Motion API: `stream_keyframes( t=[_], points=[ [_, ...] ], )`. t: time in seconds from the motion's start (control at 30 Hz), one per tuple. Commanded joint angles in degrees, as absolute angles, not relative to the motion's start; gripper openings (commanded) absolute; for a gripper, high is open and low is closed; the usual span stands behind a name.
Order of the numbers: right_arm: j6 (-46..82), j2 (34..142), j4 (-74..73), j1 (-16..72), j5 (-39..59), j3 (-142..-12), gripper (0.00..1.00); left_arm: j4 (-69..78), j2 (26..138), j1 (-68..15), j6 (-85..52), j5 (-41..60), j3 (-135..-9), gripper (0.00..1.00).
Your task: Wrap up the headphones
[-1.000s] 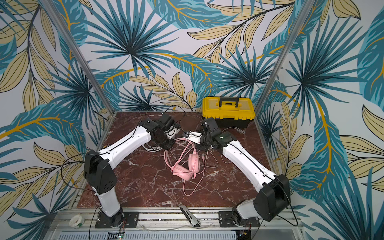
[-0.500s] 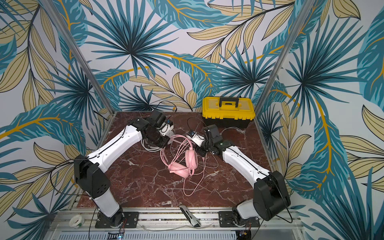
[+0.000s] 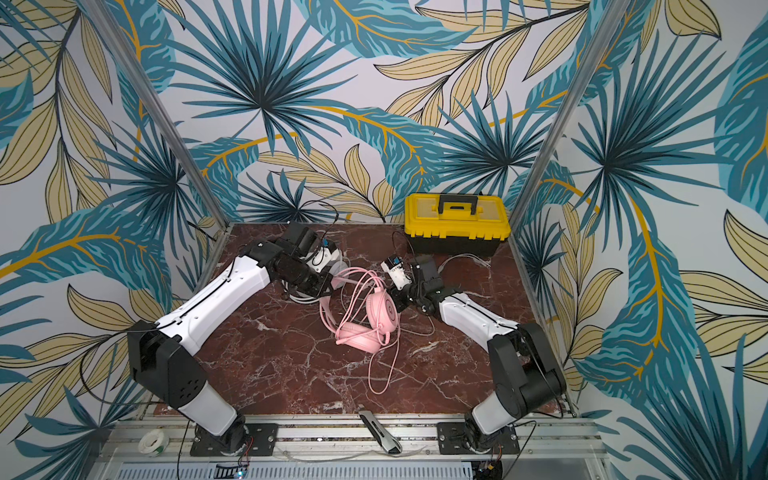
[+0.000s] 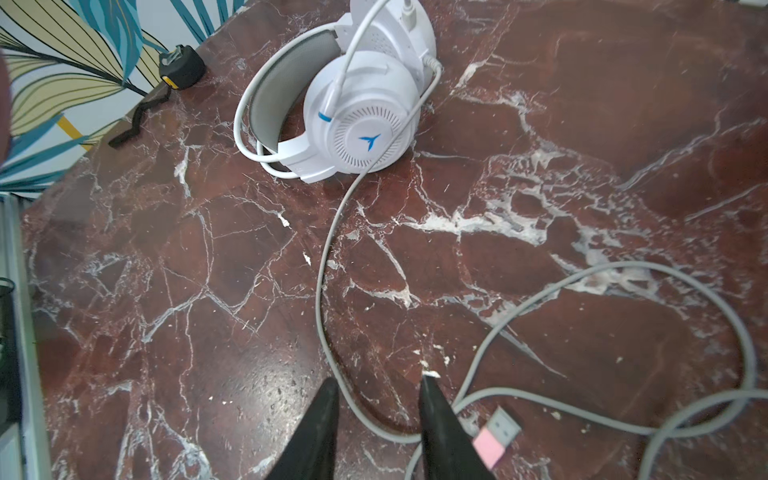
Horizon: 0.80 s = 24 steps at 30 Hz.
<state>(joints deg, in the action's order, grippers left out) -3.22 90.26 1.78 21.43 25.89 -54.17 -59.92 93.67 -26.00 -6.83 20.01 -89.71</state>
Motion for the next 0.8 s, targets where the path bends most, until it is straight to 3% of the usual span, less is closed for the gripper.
stream_keyframes(
  t=[0.0, 0.27, 0.77],
  points=[
    [3.54, 91.97, -3.56, 20.92, 31.49, -52.60, 0.34, -54.69, 90.12, -25.09, -9.93, 26.60, -89.27, 0.00],
    [13.48, 99.56, -13.49, 21.02, 38.78, -52.55, 0.35, -49.27, 88.73, -24.49, -14.42, 31.08, -87.81, 0.00],
    [22.92, 104.17, -22.09, 22.84, 42.45, -49.32, 0.33, -36.70, 86.22, -23.46, -25.33, 33.33, -85.43, 0.00]
  ],
)
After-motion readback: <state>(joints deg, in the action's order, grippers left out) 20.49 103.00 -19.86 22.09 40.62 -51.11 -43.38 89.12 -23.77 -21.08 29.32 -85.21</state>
